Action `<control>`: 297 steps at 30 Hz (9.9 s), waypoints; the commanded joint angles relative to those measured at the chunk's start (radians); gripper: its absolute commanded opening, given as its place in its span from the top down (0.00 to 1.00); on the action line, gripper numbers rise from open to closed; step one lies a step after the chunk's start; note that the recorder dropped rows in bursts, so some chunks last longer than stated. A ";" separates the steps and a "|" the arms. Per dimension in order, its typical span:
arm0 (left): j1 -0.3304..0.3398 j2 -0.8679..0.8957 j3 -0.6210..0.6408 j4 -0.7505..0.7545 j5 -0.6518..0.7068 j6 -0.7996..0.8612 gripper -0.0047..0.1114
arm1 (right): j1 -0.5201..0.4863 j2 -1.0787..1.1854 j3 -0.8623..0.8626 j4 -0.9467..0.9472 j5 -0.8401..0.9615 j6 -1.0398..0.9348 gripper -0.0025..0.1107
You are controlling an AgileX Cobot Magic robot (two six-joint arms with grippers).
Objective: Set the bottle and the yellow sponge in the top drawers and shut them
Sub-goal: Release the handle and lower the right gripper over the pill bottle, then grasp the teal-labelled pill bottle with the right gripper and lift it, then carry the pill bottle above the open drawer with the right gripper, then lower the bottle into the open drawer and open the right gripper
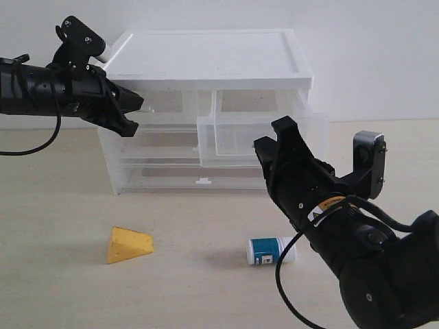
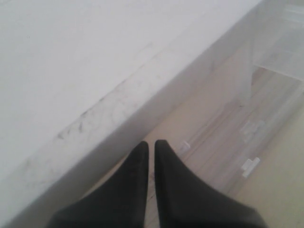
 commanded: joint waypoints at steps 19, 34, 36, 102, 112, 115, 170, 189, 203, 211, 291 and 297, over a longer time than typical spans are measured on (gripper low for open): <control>0.009 -0.004 -0.014 -0.048 -0.052 -0.002 0.93 | 0.004 -0.021 -0.039 -0.162 -0.050 -0.123 0.85; 0.009 -0.004 -0.014 -0.048 -0.026 -0.005 0.93 | 0.004 -0.026 -0.031 -0.361 0.168 -0.394 0.51; 0.009 -0.004 -0.014 -0.048 -0.024 -0.005 0.93 | 0.004 -0.048 -0.031 -0.380 0.264 -0.452 0.51; 0.009 -0.004 -0.014 -0.045 -0.029 0.010 0.93 | -0.162 0.005 -0.133 -0.329 0.972 -1.893 0.51; 0.009 -0.004 -0.014 -0.044 -0.029 0.010 0.93 | -0.171 0.063 -0.142 -0.329 0.977 -1.917 0.52; 0.009 -0.004 -0.014 -0.044 -0.029 0.010 0.93 | -0.171 0.063 -0.142 -0.329 0.977 -1.904 0.66; 0.009 -0.004 -0.014 -0.017 0.071 0.010 0.93 | -0.135 -0.405 -0.663 -0.602 1.770 -1.650 0.98; 0.009 -0.004 -0.016 0.042 0.153 0.010 0.93 | -0.135 -0.246 -0.744 -0.753 1.681 -1.640 0.98; 0.009 -0.004 -0.016 0.043 0.142 0.010 0.93 | -0.145 -0.095 -0.851 -0.939 1.763 -1.641 0.98; 0.009 -0.003 -0.013 0.052 0.127 0.010 0.93 | -0.193 -0.089 -0.853 -0.935 1.713 -1.625 0.98; 0.009 -0.003 -0.013 0.052 0.092 0.010 0.93 | -0.194 -0.216 -0.853 -0.474 1.903 -1.172 0.52; 0.009 -0.003 -0.013 0.050 0.096 0.008 0.93 | -0.194 -0.230 -0.853 -0.294 2.048 -1.169 0.50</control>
